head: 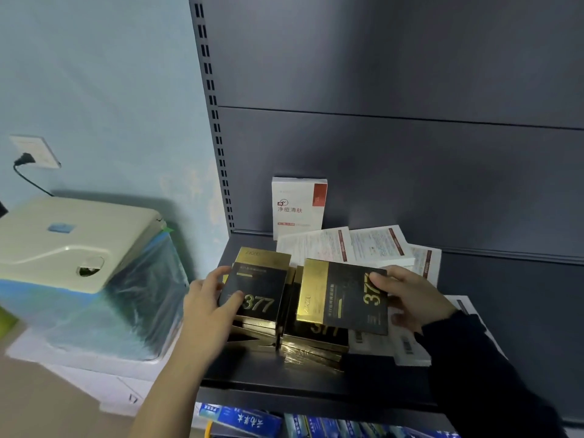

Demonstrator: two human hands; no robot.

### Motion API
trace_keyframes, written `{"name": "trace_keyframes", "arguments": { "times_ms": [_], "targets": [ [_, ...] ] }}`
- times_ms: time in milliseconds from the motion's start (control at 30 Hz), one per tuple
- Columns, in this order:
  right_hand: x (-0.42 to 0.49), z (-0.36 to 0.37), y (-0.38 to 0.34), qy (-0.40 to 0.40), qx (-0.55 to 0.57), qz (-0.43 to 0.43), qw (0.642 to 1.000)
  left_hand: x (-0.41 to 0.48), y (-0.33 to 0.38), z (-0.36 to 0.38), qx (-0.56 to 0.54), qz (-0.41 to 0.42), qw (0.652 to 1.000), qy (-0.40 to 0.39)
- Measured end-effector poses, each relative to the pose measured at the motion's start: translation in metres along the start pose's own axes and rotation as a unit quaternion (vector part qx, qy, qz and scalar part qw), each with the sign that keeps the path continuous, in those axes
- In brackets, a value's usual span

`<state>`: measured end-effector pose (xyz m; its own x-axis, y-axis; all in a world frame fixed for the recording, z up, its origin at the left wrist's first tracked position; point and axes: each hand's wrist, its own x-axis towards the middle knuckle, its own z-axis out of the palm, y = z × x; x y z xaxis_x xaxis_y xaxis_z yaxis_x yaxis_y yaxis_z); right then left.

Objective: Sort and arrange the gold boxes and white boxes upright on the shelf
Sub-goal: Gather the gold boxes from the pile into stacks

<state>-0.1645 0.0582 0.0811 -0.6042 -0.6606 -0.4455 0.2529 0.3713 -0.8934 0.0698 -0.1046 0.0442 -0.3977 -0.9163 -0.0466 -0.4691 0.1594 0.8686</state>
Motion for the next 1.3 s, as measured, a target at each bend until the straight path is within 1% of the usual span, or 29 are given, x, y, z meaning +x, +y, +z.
{"name": "trace_keyframes", "arguments": {
  "times_ms": [33,133,167,267,333,367,400,433,467,500,567,600,667,700,733,767,833,900,967,1033,1067,1133,1200,1233,1300],
  "targets": [
    [0.001,-0.002,0.002,0.006,0.011,-0.007,1.0,0.001,-0.003,0.001,-0.006,-0.002,1.0,-0.004],
    [0.001,0.0,0.009,-0.003,0.131,0.0,0.991,0.0,-0.002,0.001,-0.071,-0.036,0.997,-0.023],
    [0.001,0.002,0.013,-0.007,0.154,0.006,0.988,-0.001,0.001,0.001,-0.096,-0.042,0.994,-0.036],
    [-0.005,0.01,0.02,-0.043,0.144,0.028,0.988,-0.004,0.004,0.002,-0.135,-0.07,0.987,-0.05],
    [-0.014,0.018,0.022,-0.081,0.087,0.035,0.992,-0.004,0.003,0.003,-0.15,-0.085,0.984,-0.05],
    [-0.019,0.023,0.023,-0.091,0.02,0.025,0.995,-0.004,0.003,0.003,-0.148,-0.083,0.984,-0.049],
    [-0.024,0.027,0.023,-0.097,-0.074,0.008,0.993,-0.005,0.004,0.002,-0.14,-0.087,0.985,-0.053],
    [-0.027,0.033,0.023,-0.1,-0.167,-0.015,0.981,-0.004,0.003,0.002,-0.128,-0.078,0.987,-0.056],
    [-0.03,0.039,0.024,-0.091,-0.246,-0.039,0.964,-0.006,0.008,0.001,-0.12,-0.064,0.989,-0.061],
    [-0.031,0.045,0.026,-0.073,-0.298,-0.066,0.949,-0.006,0.009,0.002,-0.113,-0.041,0.991,-0.066],
    [-0.03,0.055,0.031,-0.019,-0.349,-0.105,0.931,-0.005,0.013,0.001,-0.092,0.022,0.994,-0.062],
    [-0.03,0.058,0.033,0.007,-0.362,-0.123,0.924,-0.005,0.016,0.0,-0.074,0.053,0.995,-0.047],
    [-0.026,0.059,0.039,0.031,-0.363,-0.145,0.92,-0.005,0.022,0.0,-0.072,0.114,0.991,0.01],
    [-0.025,0.057,0.041,0.027,-0.351,-0.143,0.925,-0.006,0.025,0.001,-0.073,0.141,0.987,0.038],
    [-0.026,0.055,0.042,0.014,-0.335,-0.134,0.933,-0.007,0.03,0.004,-0.081,0.154,0.983,0.053],
    [-0.025,0.051,0.043,-0.002,-0.32,-0.119,0.94,-0.009,0.035,0.008,-0.093,0.169,0.98,0.051],
    [-0.024,0.039,0.046,-0.024,-0.294,-0.087,0.952,-0.013,0.047,0.02,-0.107,0.191,0.975,0.023],
    [-0.022,0.023,0.05,-0.028,-0.28,-0.082,0.956,-0.017,0.06,0.034,-0.11,0.194,0.975,-0.01],
    [-0.021,0.005,0.05,-0.035,-0.24,-0.083,0.967,-0.022,0.073,0.048,-0.096,0.202,0.974,-0.042],
    [-0.02,-0.013,0.048,-0.026,-0.173,-0.087,0.981,-0.028,0.085,0.063,-0.067,0.21,0.972,-0.079],
    [-0.018,-0.023,0.047,-0.008,-0.149,-0.092,0.984,-0.031,0.092,0.071,-0.048,0.215,0.971,-0.095],
    [-0.013,-0.048,0.049,0.052,-0.156,-0.121,0.979,-0.039,0.105,0.091,-0.012,0.227,0.968,-0.107],
    [-0.006,-0.078,0.055,0.104,-0.181,-0.15,0.966,-0.051,0.119,0.114,-0.006,0.224,0.968,-0.109],
    [-0.003,-0.095,0.058,0.121,-0.194,-0.161,0.96,-0.058,0.125,0.128,-0.014,0.216,0.969,-0.119],
    [0.003,-0.13,0.064,0.124,-0.268,-0.187,0.937,-0.074,0.132,0.16,-0.006,0.184,0.966,-0.179]
  ]
}}
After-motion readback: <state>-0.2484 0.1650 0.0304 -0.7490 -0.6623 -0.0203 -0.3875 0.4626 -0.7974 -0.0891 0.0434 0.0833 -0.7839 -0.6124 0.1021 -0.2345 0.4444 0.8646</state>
